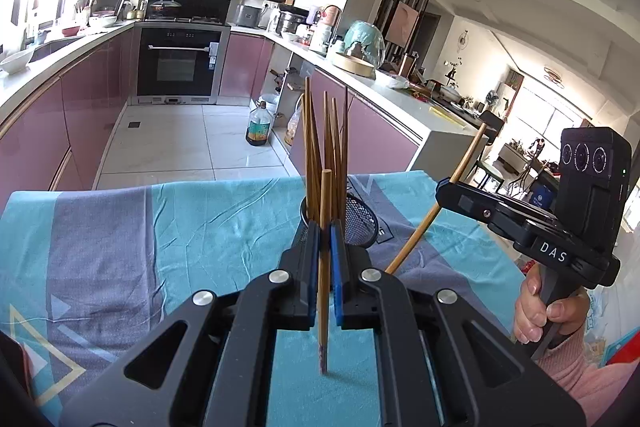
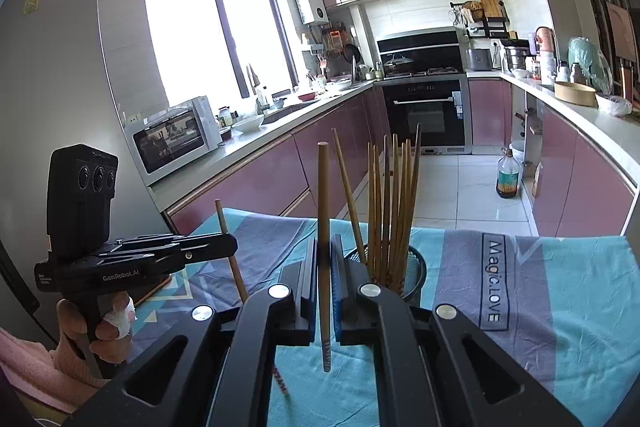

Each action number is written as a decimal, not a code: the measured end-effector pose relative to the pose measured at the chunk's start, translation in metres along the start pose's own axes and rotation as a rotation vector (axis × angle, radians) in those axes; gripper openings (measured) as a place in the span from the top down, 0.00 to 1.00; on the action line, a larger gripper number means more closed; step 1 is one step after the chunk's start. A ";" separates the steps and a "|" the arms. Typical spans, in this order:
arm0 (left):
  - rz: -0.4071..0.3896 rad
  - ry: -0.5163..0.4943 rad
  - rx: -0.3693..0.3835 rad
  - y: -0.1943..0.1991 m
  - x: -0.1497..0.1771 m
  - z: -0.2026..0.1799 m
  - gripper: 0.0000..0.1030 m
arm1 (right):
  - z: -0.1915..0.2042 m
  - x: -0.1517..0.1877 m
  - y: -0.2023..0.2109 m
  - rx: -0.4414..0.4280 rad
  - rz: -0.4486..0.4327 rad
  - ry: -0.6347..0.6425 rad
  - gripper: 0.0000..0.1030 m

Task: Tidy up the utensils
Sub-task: 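Lift the chopstick upright with the right gripper and carry it over the mesh cup, then lower the chopstick into the mesh cup with the right gripper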

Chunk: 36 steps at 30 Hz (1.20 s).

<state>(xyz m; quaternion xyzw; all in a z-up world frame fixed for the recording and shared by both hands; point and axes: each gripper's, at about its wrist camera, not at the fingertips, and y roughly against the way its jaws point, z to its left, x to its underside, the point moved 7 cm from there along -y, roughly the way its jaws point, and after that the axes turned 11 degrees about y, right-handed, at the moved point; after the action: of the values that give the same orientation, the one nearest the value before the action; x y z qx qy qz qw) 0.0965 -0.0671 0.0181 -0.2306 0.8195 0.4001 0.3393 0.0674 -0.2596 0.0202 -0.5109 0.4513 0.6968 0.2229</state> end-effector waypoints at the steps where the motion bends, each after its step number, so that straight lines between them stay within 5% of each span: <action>1: -0.003 -0.001 0.002 0.001 -0.003 0.000 0.94 | -0.001 -0.003 0.001 0.002 -0.005 0.003 0.95; 36: -0.178 -0.096 0.063 0.043 -0.082 -0.054 0.94 | -0.031 -0.062 -0.003 0.066 -0.100 0.041 0.95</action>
<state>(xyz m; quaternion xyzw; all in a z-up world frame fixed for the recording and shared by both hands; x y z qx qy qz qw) 0.1027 -0.0770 0.1246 -0.2721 0.7908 0.3529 0.4196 0.1092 -0.2754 0.0729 -0.5393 0.4523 0.6590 0.2652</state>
